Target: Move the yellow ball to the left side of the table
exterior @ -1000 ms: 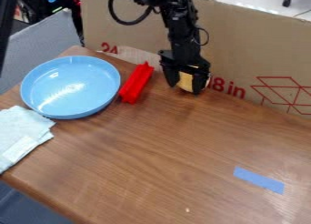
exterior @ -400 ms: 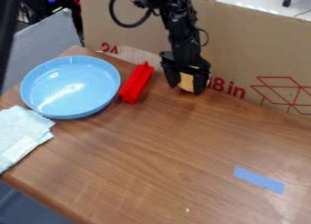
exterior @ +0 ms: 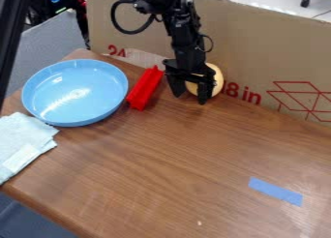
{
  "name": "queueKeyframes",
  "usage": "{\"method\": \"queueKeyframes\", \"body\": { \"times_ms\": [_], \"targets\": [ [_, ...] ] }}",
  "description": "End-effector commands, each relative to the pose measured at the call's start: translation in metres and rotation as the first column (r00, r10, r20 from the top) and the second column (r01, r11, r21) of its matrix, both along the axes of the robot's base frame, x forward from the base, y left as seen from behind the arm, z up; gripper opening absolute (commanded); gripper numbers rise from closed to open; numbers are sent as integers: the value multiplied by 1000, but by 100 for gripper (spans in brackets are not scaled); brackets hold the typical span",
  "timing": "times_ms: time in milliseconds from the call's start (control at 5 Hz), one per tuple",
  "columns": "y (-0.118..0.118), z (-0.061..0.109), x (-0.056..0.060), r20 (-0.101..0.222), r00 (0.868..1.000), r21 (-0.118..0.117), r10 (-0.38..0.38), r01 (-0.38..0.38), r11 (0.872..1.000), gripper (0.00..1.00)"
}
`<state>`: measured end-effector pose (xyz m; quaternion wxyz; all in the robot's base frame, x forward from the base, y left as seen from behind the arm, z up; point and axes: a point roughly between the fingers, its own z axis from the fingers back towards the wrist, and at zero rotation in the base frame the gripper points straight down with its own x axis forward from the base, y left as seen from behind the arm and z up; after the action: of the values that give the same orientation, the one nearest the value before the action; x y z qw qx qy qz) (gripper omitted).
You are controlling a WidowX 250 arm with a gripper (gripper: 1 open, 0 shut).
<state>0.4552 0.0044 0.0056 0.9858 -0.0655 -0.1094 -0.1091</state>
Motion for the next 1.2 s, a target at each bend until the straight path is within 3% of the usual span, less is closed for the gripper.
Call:
{"method": "queueKeyframes", "body": {
  "times_ms": [0,200,400,600,800,1000],
  "targets": [
    [-1,35,8,96,995,1,-2,2,1000,100],
    [-7,35,6,103,995,3,-12,12,1000,100],
    [-5,39,12,109,994,0,-5,6,1000,100],
    [15,28,17,118,993,-12,4,-2,1000,100],
    [9,30,17,122,993,-17,2,0,1000,100],
    [-1,29,26,130,991,-20,-4,6,1000,100]
  ]
}}
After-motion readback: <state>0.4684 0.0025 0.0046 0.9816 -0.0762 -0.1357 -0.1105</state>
